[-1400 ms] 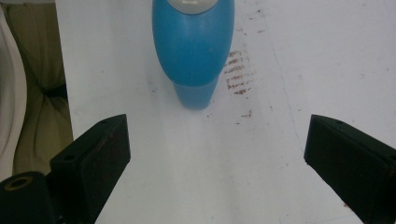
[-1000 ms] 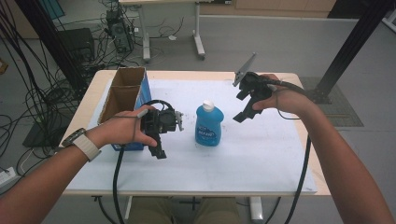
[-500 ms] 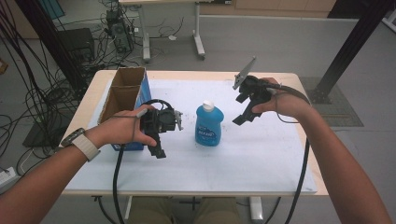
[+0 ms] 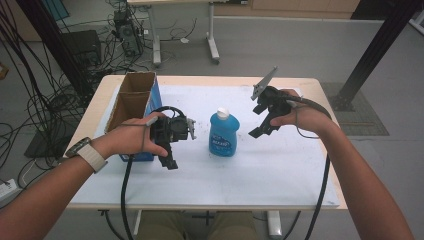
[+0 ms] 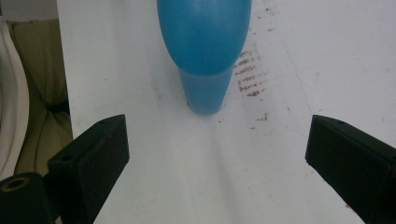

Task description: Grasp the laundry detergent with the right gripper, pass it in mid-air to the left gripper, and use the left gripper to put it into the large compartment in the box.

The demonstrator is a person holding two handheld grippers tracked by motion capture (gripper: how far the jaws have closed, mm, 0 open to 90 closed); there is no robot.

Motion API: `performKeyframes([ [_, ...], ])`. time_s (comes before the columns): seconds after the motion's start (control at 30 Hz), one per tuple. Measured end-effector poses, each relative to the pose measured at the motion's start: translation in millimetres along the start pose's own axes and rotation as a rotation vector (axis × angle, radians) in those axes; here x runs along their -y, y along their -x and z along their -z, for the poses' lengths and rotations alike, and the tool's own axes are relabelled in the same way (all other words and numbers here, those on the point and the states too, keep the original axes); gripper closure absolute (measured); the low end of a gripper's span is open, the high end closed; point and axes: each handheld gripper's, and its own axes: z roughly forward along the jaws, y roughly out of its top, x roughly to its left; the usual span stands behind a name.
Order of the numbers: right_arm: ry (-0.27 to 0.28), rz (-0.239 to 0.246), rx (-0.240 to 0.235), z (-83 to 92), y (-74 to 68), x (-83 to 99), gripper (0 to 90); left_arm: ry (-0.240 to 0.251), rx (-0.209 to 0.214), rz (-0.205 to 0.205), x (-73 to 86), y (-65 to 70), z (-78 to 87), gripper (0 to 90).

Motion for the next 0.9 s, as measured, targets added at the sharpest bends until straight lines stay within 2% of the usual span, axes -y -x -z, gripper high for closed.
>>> performKeyframes([
  [0.9, 0.073, -0.036, 0.007, -13.1, -5.5, 13.1, 5.6, -0.009, -0.003, -0.006, -3.1, 1.7, -2.0, 11.1],
])
